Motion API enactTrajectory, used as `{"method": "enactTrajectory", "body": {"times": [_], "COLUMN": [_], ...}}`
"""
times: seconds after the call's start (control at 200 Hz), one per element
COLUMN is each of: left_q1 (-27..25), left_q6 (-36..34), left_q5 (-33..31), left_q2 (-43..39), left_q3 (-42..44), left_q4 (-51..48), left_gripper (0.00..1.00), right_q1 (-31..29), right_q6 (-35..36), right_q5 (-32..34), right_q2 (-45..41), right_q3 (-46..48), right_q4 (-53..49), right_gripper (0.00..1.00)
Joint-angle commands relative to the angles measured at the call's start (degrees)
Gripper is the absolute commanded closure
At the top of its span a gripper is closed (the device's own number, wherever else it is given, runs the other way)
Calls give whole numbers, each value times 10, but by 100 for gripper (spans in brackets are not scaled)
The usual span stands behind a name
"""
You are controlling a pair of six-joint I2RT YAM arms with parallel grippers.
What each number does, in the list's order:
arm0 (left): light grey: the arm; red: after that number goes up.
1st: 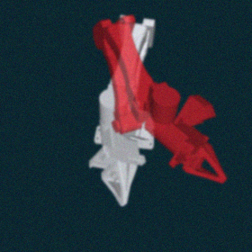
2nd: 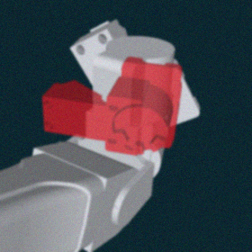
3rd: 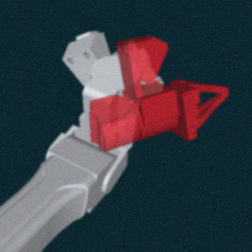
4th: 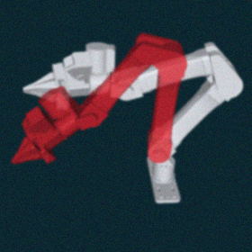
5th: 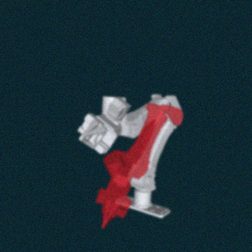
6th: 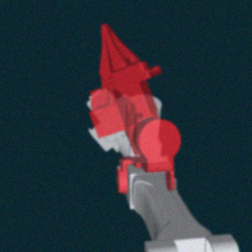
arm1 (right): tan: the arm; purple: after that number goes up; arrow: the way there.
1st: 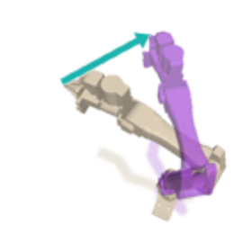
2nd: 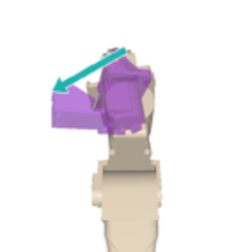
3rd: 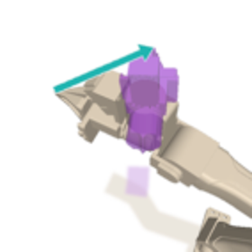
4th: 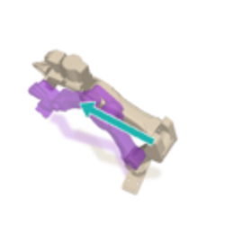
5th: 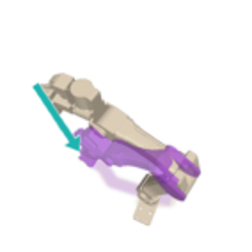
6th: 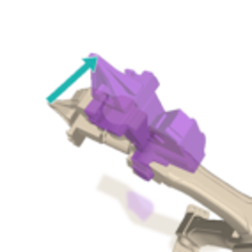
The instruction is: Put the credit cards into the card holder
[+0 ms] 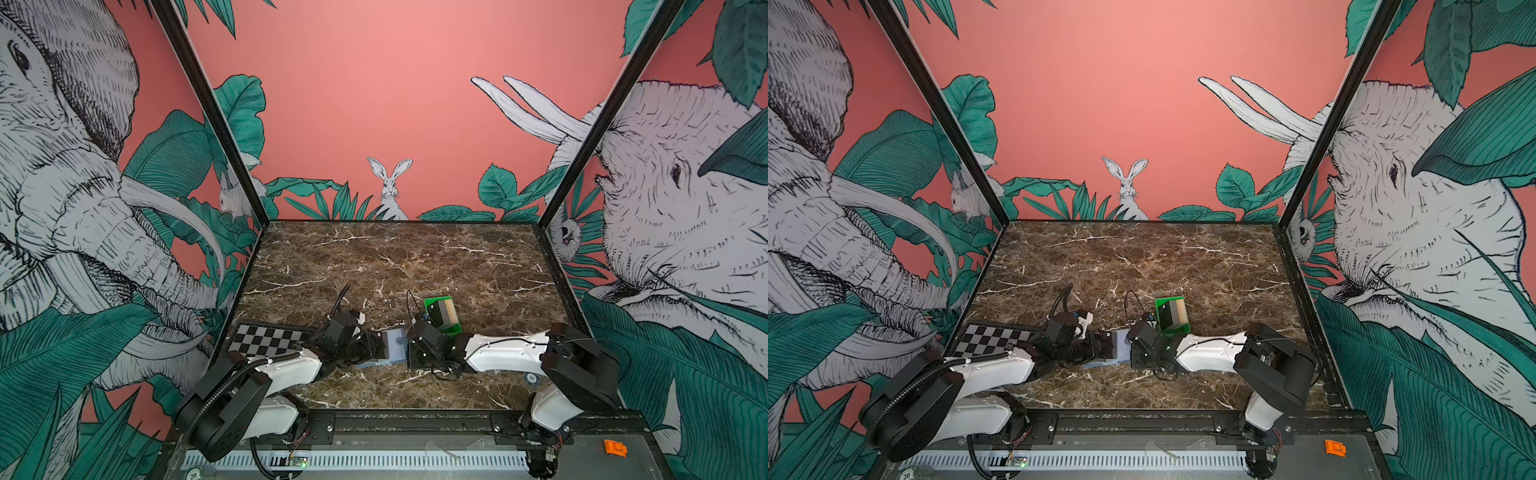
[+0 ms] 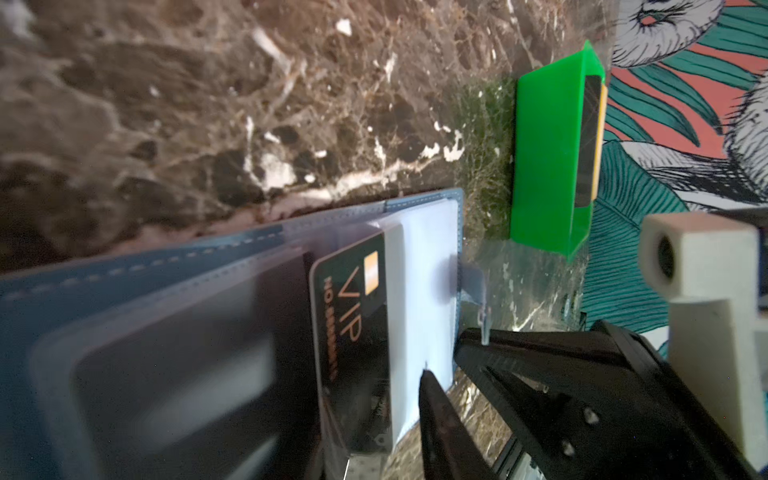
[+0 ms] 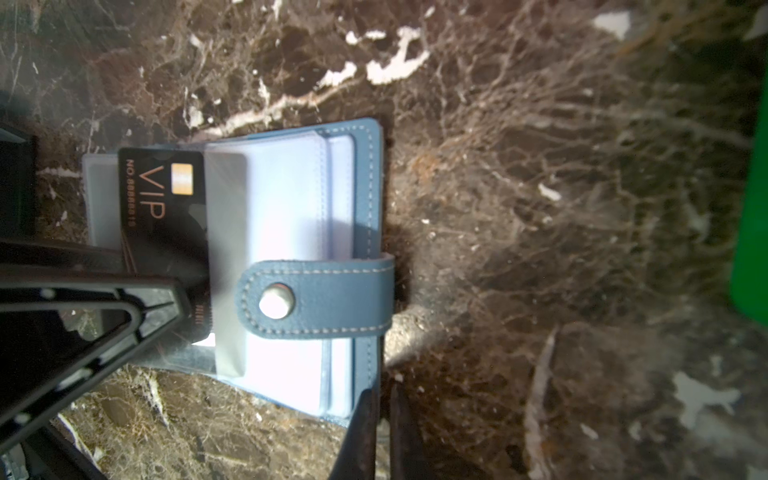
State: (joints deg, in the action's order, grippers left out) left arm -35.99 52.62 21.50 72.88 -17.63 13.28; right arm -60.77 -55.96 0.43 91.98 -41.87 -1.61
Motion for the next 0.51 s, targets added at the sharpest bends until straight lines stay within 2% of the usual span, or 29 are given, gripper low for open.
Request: {"method": "enactTrajectory", "body": {"times": [0.0, 0.22, 0.5], "left_q1": [-1, -1, -1], "left_q6": [-34, -49, -17], "left_q5": [-44, -51, -16], "left_q2": [-1, -1, 28], "left_q3": [-7, -27, -3], "left_q4": [-132, -158, -60], "left_gripper": [65, 63, 66], "right_q1": [-3, -3, -3], "right_q6": [-1, -2, -9], "right_q5": [6, 6, -24], "right_q2": [13, 11, 2], "right_q3": [12, 12, 29], "right_q4": [-15, -13, 76], "right_gripper": [90, 91, 89]}}
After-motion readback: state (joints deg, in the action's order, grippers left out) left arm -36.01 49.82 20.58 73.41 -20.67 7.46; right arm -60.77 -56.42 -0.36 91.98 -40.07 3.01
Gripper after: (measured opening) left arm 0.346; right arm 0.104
